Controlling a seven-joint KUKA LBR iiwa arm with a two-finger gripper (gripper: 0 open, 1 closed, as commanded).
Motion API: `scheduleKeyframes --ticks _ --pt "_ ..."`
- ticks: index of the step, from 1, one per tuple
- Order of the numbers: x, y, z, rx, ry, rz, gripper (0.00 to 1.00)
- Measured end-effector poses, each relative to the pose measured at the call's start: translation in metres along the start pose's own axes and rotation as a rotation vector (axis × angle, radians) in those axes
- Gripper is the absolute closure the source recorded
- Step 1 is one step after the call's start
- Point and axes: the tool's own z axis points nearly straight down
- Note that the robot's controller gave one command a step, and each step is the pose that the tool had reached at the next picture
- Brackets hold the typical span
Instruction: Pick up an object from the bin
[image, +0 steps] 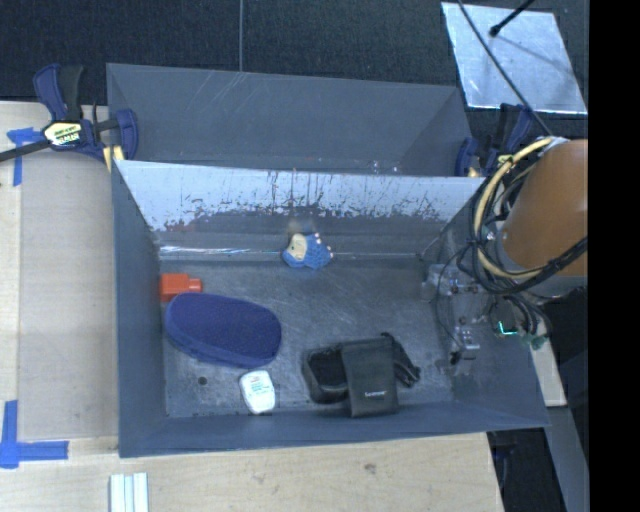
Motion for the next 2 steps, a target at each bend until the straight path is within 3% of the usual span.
scheduleKeyframes --ticks 1,2 --pt "-0.0040 0.0223 0.1252 0.000 0.000 0.091 0.00" --pt "-0.0065 0.0219 0.1207 0.000 -0.009 0.091 1.00"
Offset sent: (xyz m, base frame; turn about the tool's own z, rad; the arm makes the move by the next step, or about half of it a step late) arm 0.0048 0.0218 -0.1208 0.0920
